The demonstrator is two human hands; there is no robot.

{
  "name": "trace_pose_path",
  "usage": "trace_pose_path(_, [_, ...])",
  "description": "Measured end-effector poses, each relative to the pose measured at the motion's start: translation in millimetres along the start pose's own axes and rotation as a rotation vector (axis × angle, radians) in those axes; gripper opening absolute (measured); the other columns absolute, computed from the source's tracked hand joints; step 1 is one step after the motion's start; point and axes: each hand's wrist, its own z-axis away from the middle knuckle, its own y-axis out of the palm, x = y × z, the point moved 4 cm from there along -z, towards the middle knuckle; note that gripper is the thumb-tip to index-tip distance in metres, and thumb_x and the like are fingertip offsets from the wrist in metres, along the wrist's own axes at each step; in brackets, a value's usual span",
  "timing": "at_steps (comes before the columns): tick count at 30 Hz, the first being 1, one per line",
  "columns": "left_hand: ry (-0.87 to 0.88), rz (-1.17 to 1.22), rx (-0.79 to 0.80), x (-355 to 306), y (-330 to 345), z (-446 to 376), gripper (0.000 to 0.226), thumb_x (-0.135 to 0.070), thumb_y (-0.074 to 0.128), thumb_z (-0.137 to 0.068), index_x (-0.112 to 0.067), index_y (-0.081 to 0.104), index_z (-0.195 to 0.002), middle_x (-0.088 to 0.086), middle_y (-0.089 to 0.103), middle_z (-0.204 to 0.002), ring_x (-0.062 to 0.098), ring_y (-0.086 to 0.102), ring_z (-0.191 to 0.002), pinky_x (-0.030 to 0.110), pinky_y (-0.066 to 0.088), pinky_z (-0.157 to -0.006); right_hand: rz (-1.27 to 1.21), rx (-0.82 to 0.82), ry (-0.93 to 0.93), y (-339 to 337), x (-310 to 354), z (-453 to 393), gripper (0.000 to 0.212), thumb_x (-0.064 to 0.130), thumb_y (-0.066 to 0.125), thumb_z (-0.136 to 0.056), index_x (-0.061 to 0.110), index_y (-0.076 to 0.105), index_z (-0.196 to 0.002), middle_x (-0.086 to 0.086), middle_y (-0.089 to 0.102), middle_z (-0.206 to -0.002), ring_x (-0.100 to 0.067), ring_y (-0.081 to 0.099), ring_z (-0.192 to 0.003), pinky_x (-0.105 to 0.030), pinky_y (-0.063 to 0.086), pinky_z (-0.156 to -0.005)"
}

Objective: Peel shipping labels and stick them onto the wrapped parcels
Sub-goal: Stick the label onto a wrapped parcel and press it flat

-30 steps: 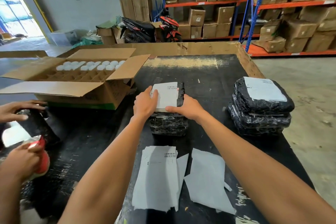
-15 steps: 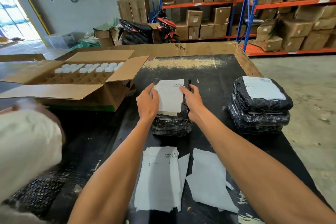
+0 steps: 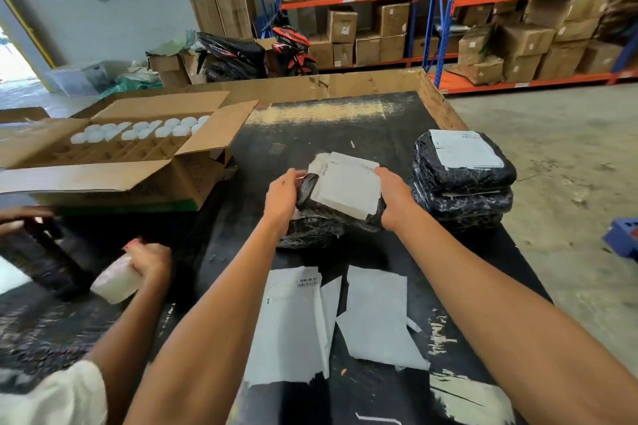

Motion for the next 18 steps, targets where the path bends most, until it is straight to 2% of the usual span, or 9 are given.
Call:
trace_pose_path(2, [0.188, -0.360, 0.021, 8.4, 3.6, 2.8, 0.036, -0.029, 0.041, -0.106, -0.020, 0.073, -0.119, 0.006, 0.071, -0.126, 0.022, 0.065, -0.112, 0.037, 0.049, -0.096, 0.054, 0.013, 0.027, -20.8, -2.2, 9.8, 0.040, 0.038, 0.063, -0.088, 0.023, 0.065, -0.125, -0.006, 0.074, -0.117, -0.028, 0.074, -0.094, -0.036, 0.061, -0.065])
trace_pose_path(3, [0.300, -0.564, 0.047, 11.2, 6.0, 2.5, 0.035, -0.027, 0.043, -0.106, -0.015, 0.071, -0.124, 0.006, 0.068, -0.130, 0.025, 0.062, -0.118, 0.036, 0.046, -0.098, 0.085, 0.027, 0.046, -30.1, -3.8, 13.8, 0.040, 0.042, 0.064, -0.086, 0.025, 0.067, -0.121, -0.005, 0.072, -0.120, -0.028, 0.072, -0.098, -0.034, 0.060, -0.070])
trace_pose_path(5, [0.452, -0.887, 0.090, 19.1, 16.7, 6.3, 0.036, -0.027, 0.044, -0.106, -0.014, 0.063, -0.134, 0.006, 0.060, -0.141, 0.027, 0.055, -0.129, 0.042, 0.040, -0.106, 0.161, 0.031, 0.083, -54.4, -6.7, 23.4, 0.045, 0.050, 0.069, -0.076, 0.027, 0.070, -0.114, -0.003, 0.070, -0.123, -0.030, 0.068, -0.109, -0.041, 0.057, -0.091])
trace_pose_path(6, [0.464, -0.980, 0.081, 24.4, 20.1, 9.6, 0.040, -0.031, 0.040, -0.106, -0.016, 0.057, -0.138, 0.004, 0.055, -0.146, 0.026, 0.049, -0.135, 0.047, 0.034, -0.112, 0.191, 0.041, 0.096, -64.8, -8.4, 27.8, 0.047, 0.052, 0.071, -0.073, 0.027, 0.071, -0.112, -0.003, 0.070, -0.123, -0.031, 0.067, -0.112, -0.046, 0.053, -0.100])
trace_pose_path(8, [0.403, -1.072, 0.066, 33.3, 31.1, 21.7, 0.051, -0.042, 0.028, -0.107, -0.020, 0.043, -0.150, 0.001, 0.039, -0.159, 0.023, 0.032, -0.148, 0.058, 0.014, -0.121, 0.238, 0.061, 0.105, -93.9, -11.7, 36.5, 0.048, 0.051, 0.074, -0.071, 0.027, 0.073, -0.113, -0.004, 0.073, -0.122, -0.032, 0.069, -0.111, -0.053, 0.051, -0.103])
trace_pose_path(11, [0.262, -1.185, 0.071, 43.4, 43.4, 39.2, 0.065, -0.055, 0.018, -0.105, -0.021, 0.017, -0.161, 0.000, 0.009, -0.170, 0.024, 0.003, -0.156, 0.059, -0.008, -0.120, 0.238, 0.104, 0.109, -137.7, -18.1, 48.6, 0.045, 0.044, 0.076, -0.078, 0.026, 0.068, -0.119, -0.009, 0.074, -0.119, -0.033, 0.073, -0.105, -0.059, 0.053, -0.096])
trace_pose_path(14, [0.254, -1.141, -0.022, 36.4, 51.4, 52.5, 0.057, -0.047, 0.023, -0.107, -0.022, 0.025, -0.158, 0.006, 0.012, -0.169, 0.029, 0.005, -0.156, 0.065, -0.002, -0.120, 0.234, 0.030, 0.073, -185.5, -19.0, 57.0, 0.053, 0.040, 0.078, -0.081, 0.033, 0.058, -0.130, -0.008, 0.074, -0.119, -0.032, 0.073, -0.104, -0.060, 0.057, -0.090])
trace_pose_path(17, [0.257, -1.118, -0.046, 32.9, 63.1, 62.1, 0.049, -0.038, 0.031, -0.106, -0.021, 0.036, -0.151, 0.009, 0.027, -0.163, 0.031, 0.018, -0.151, 0.069, 0.006, -0.117, 0.237, -0.091, 0.042, -227.7, -15.1, 59.9, 0.069, 0.046, 0.082, -0.070, 0.036, 0.056, -0.133, -0.005, 0.070, -0.126, -0.031, 0.069, -0.110, -0.053, 0.057, -0.095])
trace_pose_path(18, [0.241, -1.125, -0.032, 33.5, 67.1, 65.8, 0.049, -0.039, 0.032, -0.105, -0.020, 0.036, -0.150, 0.009, 0.029, -0.162, 0.032, 0.019, -0.151, 0.070, 0.006, -0.117, 0.237, -0.118, 0.036, -239.5, -13.6, 60.5, 0.067, 0.045, 0.082, -0.072, 0.035, 0.057, -0.133, -0.005, 0.069, -0.127, -0.031, 0.068, -0.111, -0.049, 0.057, -0.094])
